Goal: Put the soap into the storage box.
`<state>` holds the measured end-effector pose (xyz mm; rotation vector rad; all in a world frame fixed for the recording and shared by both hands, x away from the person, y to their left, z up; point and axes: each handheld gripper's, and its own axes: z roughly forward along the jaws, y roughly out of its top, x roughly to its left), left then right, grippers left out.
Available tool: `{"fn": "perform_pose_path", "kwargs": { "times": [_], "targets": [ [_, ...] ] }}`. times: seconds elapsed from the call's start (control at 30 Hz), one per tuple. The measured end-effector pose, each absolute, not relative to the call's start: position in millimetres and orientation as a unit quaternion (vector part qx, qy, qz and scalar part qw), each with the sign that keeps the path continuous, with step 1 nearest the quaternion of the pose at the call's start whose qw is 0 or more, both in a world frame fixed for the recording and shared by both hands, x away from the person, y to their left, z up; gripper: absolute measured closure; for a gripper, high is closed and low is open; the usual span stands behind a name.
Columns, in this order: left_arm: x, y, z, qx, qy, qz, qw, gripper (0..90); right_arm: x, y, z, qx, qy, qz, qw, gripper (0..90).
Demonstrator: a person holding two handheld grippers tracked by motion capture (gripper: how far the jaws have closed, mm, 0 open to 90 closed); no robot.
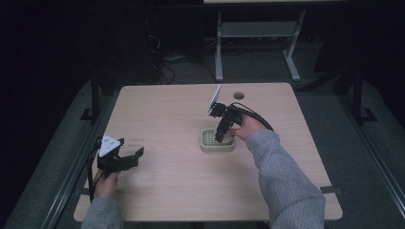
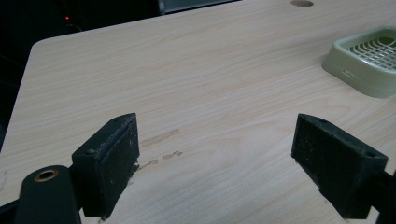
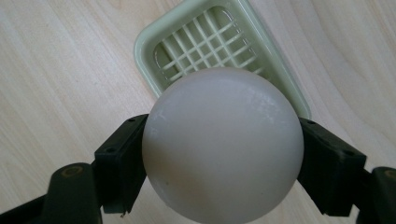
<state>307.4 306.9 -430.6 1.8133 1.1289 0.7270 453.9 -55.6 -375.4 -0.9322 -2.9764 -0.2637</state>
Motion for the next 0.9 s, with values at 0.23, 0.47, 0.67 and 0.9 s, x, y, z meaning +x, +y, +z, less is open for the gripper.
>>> {"fn": "perform_pose_path", "kwargs": {
  "times": [0.23, 0.47, 0.67, 0.9],
  "targets": [
    [308, 306, -431, 0.725, 0.451, 0.292, 0.43, 14.9, 458, -52, -380, -0.301, -0.95, -0.083, 0.002, 23.5],
    [308, 307, -431, 0.727, 0.451, 0.291, 0.428, 14.8, 461, -48, -384, -0.304, -0.949, -0.084, 0.001, 23.5],
    [308, 306, -431, 0.725, 0.451, 0.291, 0.43, 14.9, 464, -43, -389, -0.307, -0.948, -0.082, 0.002, 23.5],
    [308, 306, -431, 0.727, 0.451, 0.291, 0.428, 14.8, 467, -40, -396, -0.307, -0.949, -0.076, 0.003, 23.5]
  ]
}}
